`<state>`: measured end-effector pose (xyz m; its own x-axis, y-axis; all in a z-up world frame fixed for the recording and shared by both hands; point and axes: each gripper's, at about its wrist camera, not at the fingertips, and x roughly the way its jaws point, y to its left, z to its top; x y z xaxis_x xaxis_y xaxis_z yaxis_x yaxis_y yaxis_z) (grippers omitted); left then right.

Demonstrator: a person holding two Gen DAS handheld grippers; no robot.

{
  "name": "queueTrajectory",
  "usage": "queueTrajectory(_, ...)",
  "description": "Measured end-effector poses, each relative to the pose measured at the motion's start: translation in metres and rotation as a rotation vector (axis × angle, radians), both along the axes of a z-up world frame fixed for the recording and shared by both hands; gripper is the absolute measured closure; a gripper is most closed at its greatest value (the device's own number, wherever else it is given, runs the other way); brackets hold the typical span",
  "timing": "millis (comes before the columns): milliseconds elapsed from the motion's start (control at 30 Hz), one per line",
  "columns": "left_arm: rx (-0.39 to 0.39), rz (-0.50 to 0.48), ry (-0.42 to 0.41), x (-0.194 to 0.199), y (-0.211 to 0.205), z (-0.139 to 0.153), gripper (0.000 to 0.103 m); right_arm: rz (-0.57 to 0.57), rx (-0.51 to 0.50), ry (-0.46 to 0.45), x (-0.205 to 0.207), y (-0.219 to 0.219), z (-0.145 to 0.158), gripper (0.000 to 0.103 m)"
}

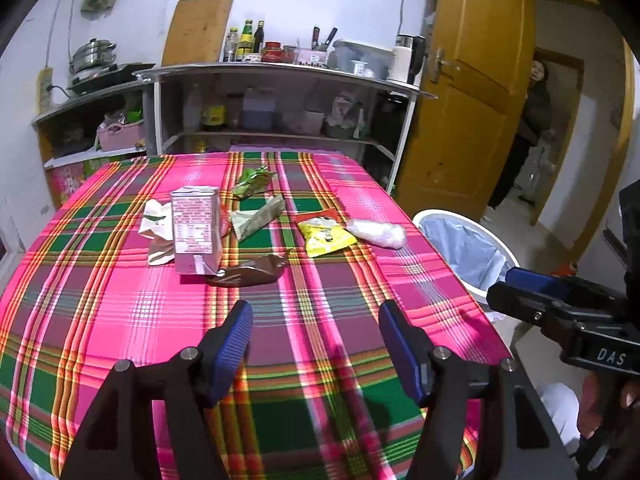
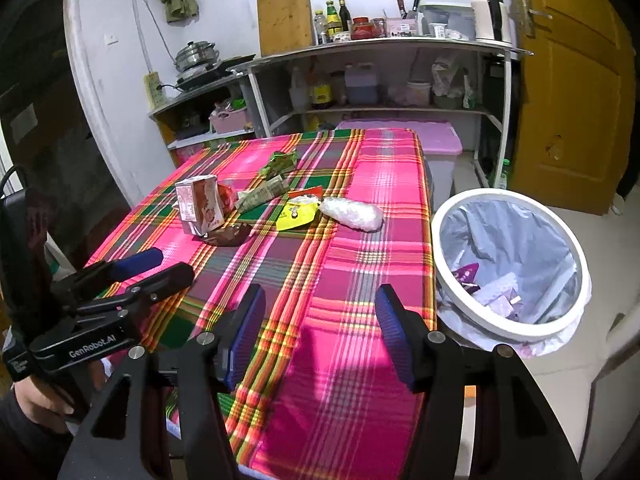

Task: Collect trash
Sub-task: 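Move both grippers back over the table toward remaining trash, then grasp the white juice carton with the left gripper while the right gripper grasps the plastic bag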

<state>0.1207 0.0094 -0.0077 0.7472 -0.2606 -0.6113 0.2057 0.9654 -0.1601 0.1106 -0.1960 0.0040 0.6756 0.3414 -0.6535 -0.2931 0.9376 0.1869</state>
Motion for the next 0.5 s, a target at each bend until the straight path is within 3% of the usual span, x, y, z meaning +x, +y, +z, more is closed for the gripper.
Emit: queueTrajectory(500,0.046,0.113,-0.018,0.049,0.044,0.004,0.038,0.056,-0.081,0.014,0.067,0.011,-0.009,0.045)
